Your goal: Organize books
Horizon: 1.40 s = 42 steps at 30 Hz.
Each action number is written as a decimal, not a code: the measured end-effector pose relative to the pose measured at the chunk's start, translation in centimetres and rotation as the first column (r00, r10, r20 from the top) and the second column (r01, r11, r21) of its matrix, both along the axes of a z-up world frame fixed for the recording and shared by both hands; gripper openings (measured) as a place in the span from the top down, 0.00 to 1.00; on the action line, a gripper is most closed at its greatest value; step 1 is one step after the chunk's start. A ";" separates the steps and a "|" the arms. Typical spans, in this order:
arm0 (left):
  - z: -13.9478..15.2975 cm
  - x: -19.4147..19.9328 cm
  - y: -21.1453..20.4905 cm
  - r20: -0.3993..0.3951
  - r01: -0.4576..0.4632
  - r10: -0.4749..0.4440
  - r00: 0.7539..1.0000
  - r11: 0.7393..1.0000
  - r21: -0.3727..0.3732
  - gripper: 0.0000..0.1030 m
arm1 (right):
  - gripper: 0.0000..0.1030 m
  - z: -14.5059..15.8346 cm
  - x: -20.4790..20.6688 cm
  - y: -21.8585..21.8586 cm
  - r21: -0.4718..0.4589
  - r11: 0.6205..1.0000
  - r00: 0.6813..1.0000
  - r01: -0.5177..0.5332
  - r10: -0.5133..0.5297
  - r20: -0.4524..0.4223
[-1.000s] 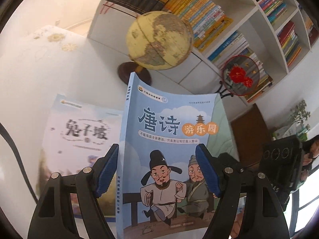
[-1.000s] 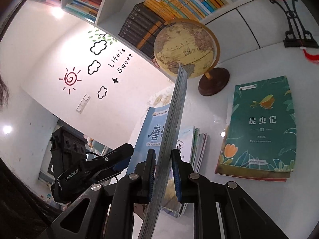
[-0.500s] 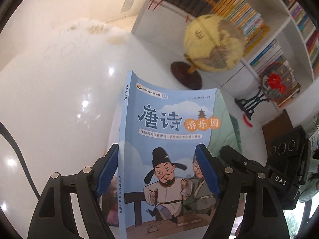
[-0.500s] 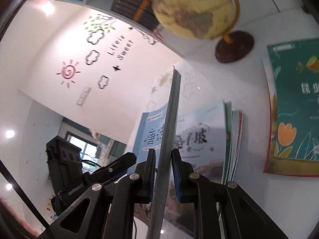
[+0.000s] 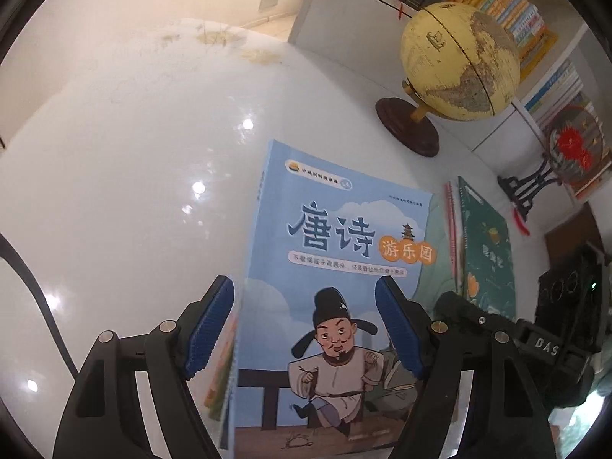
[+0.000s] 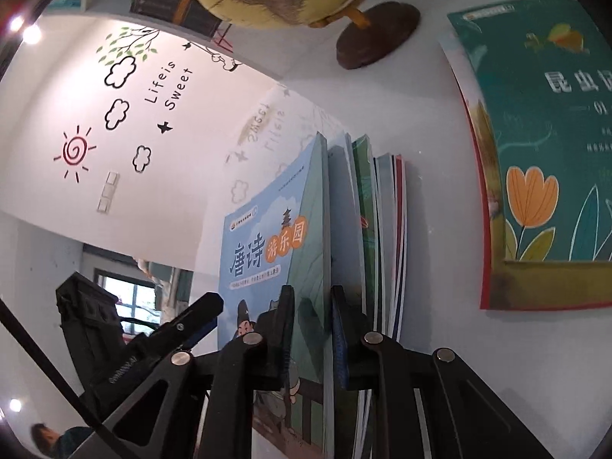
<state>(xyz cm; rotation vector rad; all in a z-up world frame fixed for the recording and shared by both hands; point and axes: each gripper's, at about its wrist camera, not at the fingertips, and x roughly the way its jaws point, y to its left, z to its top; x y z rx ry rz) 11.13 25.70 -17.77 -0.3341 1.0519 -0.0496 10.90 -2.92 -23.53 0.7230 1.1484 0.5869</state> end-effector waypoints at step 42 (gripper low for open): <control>-4.4 9.1 -25.8 -0.110 0.356 -0.346 0.932 0.930 0.093 0.20 | 0.40 -0.3 3.5 -19.8 -0.289 0.918 0.955 0.272 -0.221 0.196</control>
